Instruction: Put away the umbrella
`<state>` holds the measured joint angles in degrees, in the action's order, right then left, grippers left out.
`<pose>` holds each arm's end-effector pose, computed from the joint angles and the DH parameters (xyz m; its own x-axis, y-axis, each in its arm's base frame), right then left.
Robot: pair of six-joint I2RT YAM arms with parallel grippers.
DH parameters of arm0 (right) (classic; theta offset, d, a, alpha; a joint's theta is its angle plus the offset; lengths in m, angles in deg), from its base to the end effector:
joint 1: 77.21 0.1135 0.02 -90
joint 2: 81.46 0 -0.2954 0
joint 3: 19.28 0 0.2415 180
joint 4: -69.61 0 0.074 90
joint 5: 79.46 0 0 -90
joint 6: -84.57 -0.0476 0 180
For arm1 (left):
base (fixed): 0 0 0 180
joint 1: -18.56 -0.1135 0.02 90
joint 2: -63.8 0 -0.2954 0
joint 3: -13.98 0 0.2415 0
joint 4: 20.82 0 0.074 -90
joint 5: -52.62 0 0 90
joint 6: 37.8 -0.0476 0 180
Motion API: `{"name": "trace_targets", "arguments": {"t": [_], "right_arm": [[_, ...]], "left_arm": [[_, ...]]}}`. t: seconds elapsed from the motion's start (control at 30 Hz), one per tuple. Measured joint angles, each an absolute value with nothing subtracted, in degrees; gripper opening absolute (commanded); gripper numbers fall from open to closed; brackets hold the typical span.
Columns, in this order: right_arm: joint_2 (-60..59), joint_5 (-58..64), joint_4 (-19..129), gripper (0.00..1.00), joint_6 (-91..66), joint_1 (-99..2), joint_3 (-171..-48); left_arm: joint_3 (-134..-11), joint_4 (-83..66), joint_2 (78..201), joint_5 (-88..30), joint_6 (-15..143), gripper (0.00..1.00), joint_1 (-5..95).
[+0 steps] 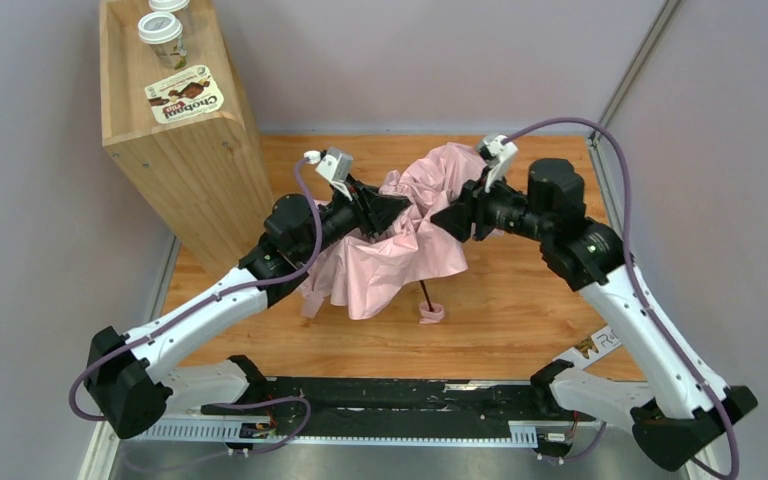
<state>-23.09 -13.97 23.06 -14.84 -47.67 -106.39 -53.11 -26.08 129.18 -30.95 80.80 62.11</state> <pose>0.1543 0.1101 0.4453 -0.3921 -0.0512 -0.9185 -0.7381 0.6135 0.2808 0.1839 -0.1821 0.4040 -0.2891 -0.3815 -0.8780 0.7140 0.5251 -0.4632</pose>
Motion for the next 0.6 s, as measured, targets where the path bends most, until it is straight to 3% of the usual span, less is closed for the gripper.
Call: {"name": "trace_targets", "arguments": {"t": [0.03,0.1,0.3,0.4,0.43,0.6], "right_arm": [[-21.1,-14.2,23.0,0.14,-14.1,-46.7,-106.9],[-18.7,-14.8,23.2,0.01,-13.6,-44.4,-107.2],[-18.2,-19.0,29.3,0.02,-16.8,-36.7,-106.5],[-17.7,-21.1,32.1,0.36,-19.3,-35.8,-106.5],[-17.3,-20.7,31.6,0.52,-19.9,-35.8,-107.2],[-17.2,-18.8,23.6,0.76,-21.1,-34.7,-111.0]], "left_arm": [[-52.9,-27.0,129.2,-29.0,81.1,0.0,62.1],[-52.9,-29.2,129.3,-25.6,81.7,0.0,62.0],[-52.5,-35.7,129.5,-17.9,85.3,0.0,61.3],[-52.4,-41.5,131.1,-13.0,89.3,0.0,60.4],[-52.3,-44.5,132.2,-11.5,91.1,0.0,60.1],[-49.9,-55.5,137.5,-8.5,99.9,0.0,59.0]]}}
